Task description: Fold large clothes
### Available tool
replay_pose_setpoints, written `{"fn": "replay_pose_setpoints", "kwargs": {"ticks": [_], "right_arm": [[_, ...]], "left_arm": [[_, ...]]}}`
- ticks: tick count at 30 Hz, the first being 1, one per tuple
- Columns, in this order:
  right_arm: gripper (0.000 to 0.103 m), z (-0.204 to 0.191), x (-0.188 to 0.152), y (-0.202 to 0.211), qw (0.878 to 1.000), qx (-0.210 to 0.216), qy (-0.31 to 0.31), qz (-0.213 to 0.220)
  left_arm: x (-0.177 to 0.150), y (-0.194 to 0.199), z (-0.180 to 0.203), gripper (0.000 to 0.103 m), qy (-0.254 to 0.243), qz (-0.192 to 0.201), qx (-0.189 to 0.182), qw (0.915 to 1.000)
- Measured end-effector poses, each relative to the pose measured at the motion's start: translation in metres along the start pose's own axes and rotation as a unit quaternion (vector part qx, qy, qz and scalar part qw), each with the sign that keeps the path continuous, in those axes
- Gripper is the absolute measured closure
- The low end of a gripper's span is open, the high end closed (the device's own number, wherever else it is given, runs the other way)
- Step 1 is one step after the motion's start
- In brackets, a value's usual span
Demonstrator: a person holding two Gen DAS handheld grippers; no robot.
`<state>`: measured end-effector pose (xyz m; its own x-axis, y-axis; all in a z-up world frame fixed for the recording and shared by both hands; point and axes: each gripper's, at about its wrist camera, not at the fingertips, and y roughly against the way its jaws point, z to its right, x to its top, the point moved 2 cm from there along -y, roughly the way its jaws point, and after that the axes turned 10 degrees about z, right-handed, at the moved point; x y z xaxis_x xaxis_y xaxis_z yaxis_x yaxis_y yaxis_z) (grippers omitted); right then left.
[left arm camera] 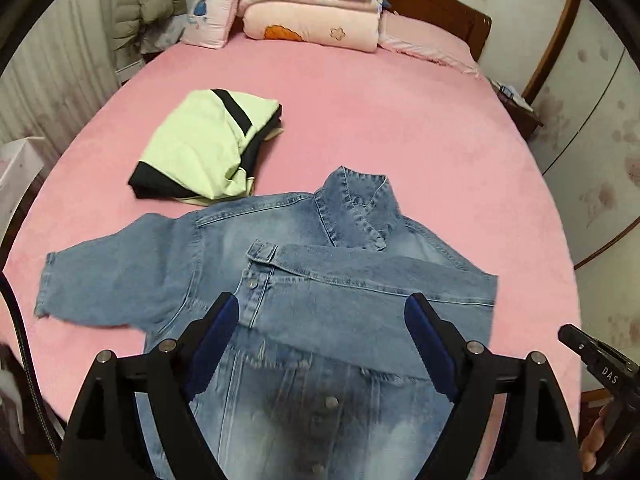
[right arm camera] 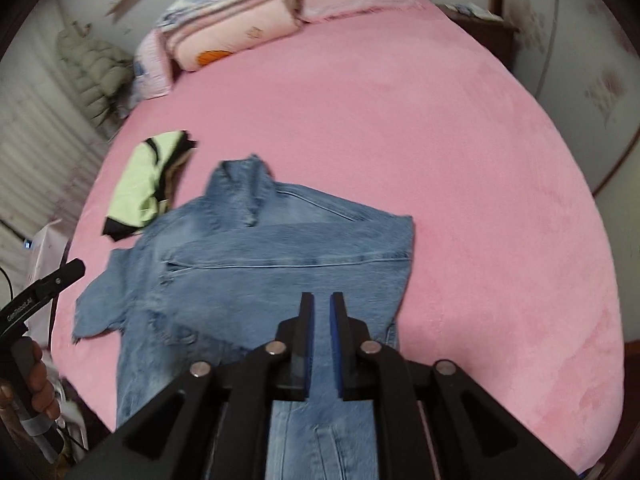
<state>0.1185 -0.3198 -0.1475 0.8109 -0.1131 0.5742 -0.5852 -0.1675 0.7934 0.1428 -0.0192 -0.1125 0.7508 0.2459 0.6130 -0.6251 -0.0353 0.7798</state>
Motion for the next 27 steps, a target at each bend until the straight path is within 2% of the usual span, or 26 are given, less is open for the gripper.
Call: {"fn": "replay_pose_setpoints", "kwargs": {"ticks": [4,9,14,20,27], "right_arm": [[0.065,-0.02,0.004,0.04,0.999,0.017,0.018,0.021],[0.063,-0.048,0.001,0.077,0.997,0.045,0.046,0.038],[0.063,-0.071,-0.008,0.096,0.994,0.069,0.07,0.043],[0.063,-0.096,-0.016,0.11,0.991,0.09,0.088,0.053],[0.063,-0.127,-0.024,0.115,0.987,0.126,0.07,0.069]], "left_arm": [[-0.003,0.053,-0.005,0.014,0.02,0.015,0.001,0.9997],[-0.01,0.101,-0.018,0.01,0.04,0.034,0.017,0.9985],[-0.024,0.145,-0.036,0.01,0.044,0.052,0.042,0.9968],[-0.038,0.175,-0.067,0.01,0.063,0.051,0.071,0.9941],[-0.051,0.198,-0.123,0.01,0.088,0.051,0.092,0.9906]]}}
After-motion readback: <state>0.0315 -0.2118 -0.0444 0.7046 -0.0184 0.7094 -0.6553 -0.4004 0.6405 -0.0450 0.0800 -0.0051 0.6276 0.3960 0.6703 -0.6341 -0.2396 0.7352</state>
